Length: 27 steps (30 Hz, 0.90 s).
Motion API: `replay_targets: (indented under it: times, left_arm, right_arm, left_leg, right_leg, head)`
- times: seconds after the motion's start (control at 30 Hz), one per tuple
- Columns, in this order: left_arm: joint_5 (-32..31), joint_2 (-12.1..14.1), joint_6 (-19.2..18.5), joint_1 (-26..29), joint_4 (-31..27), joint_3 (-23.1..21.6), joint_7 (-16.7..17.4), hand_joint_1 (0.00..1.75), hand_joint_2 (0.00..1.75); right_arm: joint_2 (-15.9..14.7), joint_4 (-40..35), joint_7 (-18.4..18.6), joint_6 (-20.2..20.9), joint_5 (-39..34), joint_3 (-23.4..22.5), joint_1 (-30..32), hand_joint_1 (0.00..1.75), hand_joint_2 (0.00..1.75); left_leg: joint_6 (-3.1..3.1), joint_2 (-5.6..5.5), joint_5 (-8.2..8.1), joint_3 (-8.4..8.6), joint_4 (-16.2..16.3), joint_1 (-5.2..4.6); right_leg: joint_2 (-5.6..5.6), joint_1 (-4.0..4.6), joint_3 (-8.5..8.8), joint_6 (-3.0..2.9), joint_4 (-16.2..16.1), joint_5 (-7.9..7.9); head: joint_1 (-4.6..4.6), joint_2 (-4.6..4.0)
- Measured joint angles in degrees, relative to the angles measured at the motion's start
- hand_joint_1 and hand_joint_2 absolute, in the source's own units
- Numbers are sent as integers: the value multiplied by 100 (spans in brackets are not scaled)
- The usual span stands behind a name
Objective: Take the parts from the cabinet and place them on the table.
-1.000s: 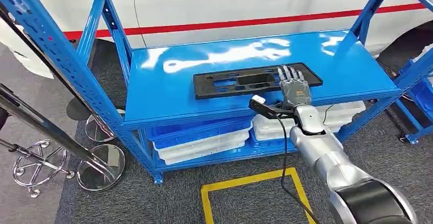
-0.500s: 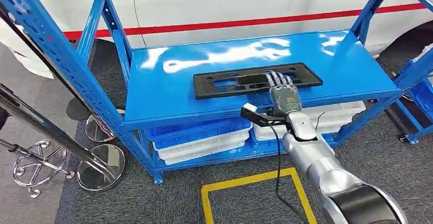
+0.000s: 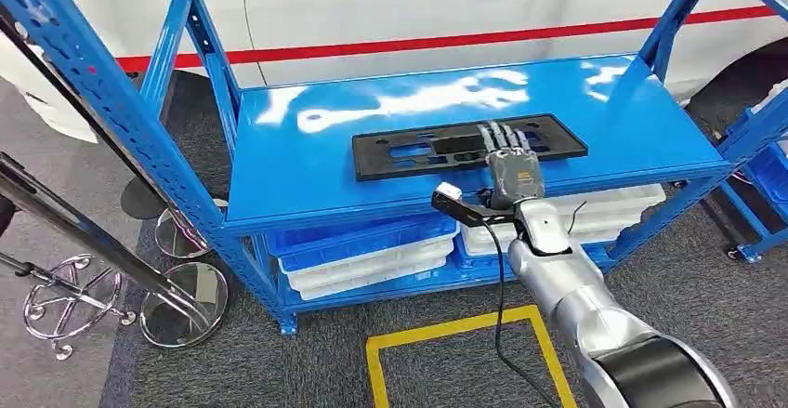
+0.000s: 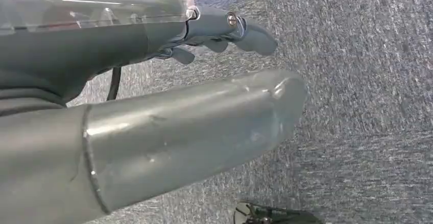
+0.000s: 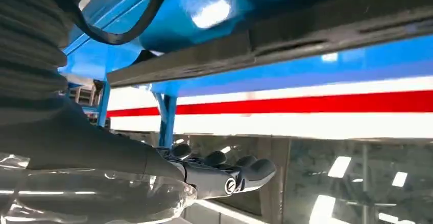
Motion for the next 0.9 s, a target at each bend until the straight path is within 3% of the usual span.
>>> replay_targets:
  times: [0.17, 0.9]
  left_arm:
    - [-7, 0, -65, -1, 0, -28, -28, 0, 0]
    - [-61, 0, -190, -4, 0, -116, -85, 0, 0]
  right_arm:
    - [-18, -87, 209, -39, 133, -26, -25, 0, 175]
    - [-127, -181, 212, -41, 164, -66, -11, 0, 175]
  left_leg:
    - [0, 0, 0, 1, 0, 0]
    - [0, 0, 0, 1, 0, 0]
  right_leg:
    - [0, 0, -1, 0, 0, 0]
    - [1, 0, -1, 0, 0, 0]
  head:
    - [0, 0]
    - [0, 0]
